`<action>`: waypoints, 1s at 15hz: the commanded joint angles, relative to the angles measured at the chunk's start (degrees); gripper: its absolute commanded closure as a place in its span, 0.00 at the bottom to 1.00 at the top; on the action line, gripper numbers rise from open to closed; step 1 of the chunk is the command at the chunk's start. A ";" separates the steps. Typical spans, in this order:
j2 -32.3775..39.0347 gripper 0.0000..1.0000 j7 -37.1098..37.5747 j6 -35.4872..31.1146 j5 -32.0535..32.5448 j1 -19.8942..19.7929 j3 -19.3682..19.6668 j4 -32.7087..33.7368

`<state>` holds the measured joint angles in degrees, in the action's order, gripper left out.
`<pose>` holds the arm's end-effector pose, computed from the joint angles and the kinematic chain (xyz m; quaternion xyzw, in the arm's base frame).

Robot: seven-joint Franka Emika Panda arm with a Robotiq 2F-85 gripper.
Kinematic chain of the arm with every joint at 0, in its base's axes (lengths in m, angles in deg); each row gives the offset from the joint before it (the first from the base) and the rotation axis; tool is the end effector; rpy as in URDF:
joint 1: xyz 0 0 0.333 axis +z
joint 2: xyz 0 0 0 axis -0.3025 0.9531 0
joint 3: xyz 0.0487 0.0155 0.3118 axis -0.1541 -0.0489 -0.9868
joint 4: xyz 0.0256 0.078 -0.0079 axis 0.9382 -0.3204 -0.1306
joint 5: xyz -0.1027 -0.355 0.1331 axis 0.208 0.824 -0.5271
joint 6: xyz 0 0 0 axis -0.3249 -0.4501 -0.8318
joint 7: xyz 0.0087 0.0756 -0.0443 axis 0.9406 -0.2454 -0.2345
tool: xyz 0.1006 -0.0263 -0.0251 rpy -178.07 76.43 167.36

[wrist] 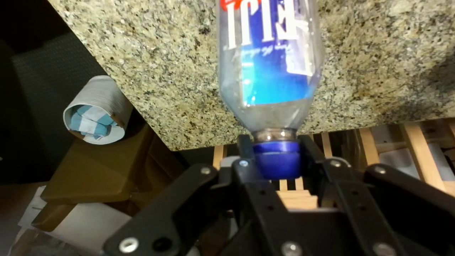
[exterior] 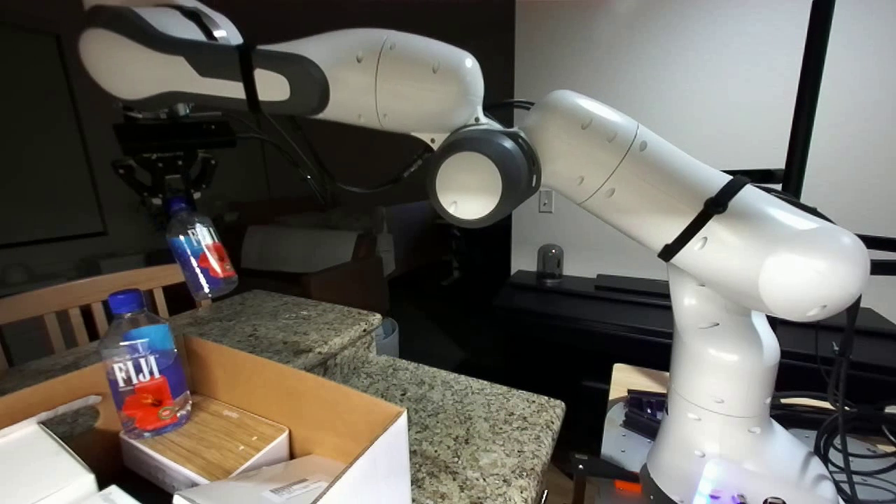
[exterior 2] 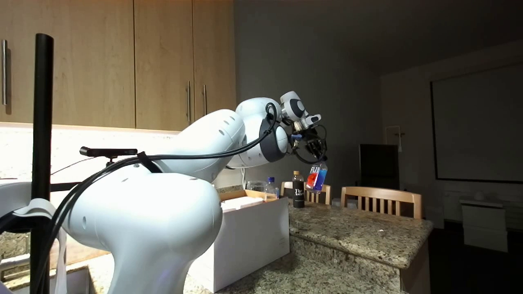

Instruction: Remove one bottle from the box

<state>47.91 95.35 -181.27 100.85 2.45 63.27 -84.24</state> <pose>0.7585 0.2078 0.5331 0.9517 -0.1696 0.2383 0.0936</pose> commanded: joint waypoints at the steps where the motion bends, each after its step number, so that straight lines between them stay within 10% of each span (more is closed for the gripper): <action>1: 0.95 0.85 1.36 0.05 -0.26 -1.62 0.48 0.00; 11: 6.12 0.86 11.55 -13.58 8.47 -0.39 9.15 0.01; 12: 5.52 0.65 8.76 -10.96 6.03 -1.27 6.77 0.01; 15: 6.24 0.65 9.89 -12.71 7.39 -0.68 8.27 0.02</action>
<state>54.23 105.33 -194.03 108.06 1.87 71.80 -84.22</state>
